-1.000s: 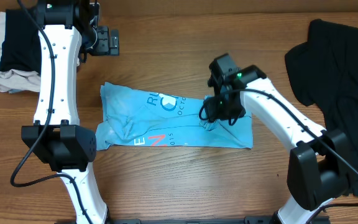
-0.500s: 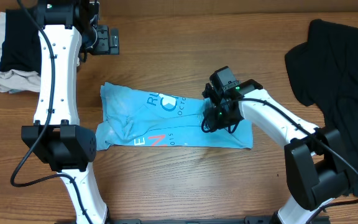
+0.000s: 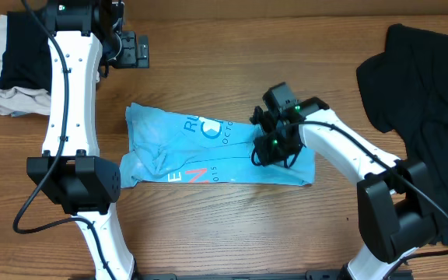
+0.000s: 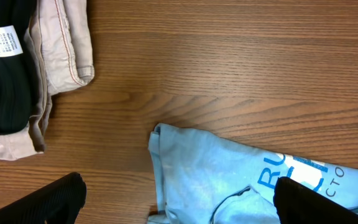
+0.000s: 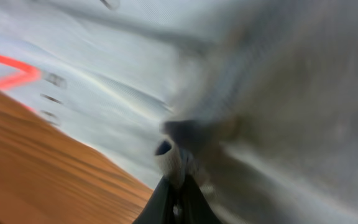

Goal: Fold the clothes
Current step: 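Push the folded right end further left with the right gripper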

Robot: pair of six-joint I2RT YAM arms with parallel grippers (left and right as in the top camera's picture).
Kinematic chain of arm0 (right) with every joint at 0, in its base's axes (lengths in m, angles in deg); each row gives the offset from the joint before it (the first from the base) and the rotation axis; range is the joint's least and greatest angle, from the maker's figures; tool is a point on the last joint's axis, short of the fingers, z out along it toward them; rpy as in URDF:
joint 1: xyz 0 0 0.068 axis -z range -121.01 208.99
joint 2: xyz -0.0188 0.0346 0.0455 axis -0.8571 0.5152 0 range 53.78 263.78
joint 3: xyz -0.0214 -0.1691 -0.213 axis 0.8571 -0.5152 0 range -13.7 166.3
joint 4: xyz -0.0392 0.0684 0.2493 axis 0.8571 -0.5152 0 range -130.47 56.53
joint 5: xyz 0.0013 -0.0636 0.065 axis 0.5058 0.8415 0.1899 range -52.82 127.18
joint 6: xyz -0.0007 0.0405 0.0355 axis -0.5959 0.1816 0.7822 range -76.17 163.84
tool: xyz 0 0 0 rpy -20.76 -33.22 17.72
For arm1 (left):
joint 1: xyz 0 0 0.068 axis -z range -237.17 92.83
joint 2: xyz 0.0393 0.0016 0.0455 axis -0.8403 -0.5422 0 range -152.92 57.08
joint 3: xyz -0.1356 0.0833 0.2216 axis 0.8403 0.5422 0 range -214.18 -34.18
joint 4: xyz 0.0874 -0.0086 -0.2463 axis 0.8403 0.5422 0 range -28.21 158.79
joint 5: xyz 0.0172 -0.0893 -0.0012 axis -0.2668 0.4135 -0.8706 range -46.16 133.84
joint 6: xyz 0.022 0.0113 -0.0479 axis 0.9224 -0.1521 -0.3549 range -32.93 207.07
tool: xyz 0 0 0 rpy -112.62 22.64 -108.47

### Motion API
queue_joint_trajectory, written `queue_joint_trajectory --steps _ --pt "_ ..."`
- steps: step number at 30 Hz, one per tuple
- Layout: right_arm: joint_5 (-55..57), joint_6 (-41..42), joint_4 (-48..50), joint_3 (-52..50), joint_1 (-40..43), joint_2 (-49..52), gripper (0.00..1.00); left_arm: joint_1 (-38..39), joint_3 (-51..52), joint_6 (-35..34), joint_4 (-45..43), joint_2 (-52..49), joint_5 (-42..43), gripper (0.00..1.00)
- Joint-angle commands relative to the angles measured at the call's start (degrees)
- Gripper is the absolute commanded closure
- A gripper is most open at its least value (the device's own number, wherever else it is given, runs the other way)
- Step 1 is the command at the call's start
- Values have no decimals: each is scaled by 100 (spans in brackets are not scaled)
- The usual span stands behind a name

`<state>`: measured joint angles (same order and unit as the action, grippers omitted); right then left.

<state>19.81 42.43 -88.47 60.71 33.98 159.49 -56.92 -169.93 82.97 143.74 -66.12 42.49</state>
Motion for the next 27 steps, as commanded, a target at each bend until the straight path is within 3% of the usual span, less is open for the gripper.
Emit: queue_joint_trajectory --steps 1,12,13,16,17,18,23,27 --pt "-494 190 -50 551 -208 -17 96 -26 -87 133 -15 140 -52 0" --pt "-380 815 111 704 -1530 -15 96 -28 -87 155 -15 140 -52 0" --pt "-291 874 129 704 -1617 -15 92 -28 -87 155 -17 140 -52 0" --pt "-57 894 129 706 -1714 -15 43 -28 -87 157 -15 140 -55 0" --pt "13 898 122 706 -1709 -17 30 -28 -87 157 -15 140 -55 0" --pt "103 909 109 719 -1657 -17 25 -28 -87 157 -15 138 -55 0" --pt "756 1049 -125 1043 -1180 -17 23 -28 -87 157 -15 140 -55 0" --pt "988 1071 278 1154 -717 -13 30 -26 -87 155 -22 140 -50 0"
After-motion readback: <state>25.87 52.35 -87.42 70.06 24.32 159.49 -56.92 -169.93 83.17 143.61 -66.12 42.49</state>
